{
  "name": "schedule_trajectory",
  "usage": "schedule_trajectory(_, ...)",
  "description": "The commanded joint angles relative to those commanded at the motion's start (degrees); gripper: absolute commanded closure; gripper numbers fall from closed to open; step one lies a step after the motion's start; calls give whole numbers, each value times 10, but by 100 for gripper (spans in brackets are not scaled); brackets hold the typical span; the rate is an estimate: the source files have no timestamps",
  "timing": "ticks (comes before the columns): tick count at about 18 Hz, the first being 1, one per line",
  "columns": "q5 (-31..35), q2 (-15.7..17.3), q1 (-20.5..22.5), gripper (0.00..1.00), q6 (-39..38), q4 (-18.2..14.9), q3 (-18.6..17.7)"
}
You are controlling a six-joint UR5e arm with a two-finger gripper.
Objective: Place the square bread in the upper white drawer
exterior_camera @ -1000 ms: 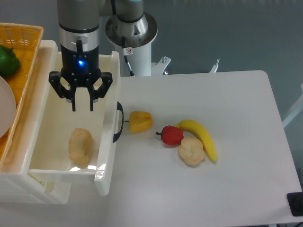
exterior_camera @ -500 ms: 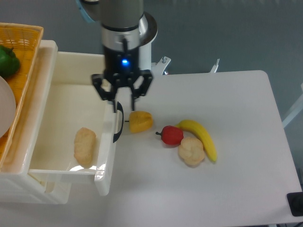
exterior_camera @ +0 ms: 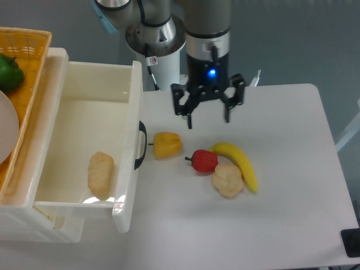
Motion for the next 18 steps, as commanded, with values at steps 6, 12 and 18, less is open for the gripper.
schedule_trajectory(6, 55, -8, 19, 0, 99, -3, -10)
schedule_trajectory(12, 63, -32, 36, 0, 101, -1, -10)
schedule_trajectory(18, 63, -44, 36, 0, 101, 1, -9)
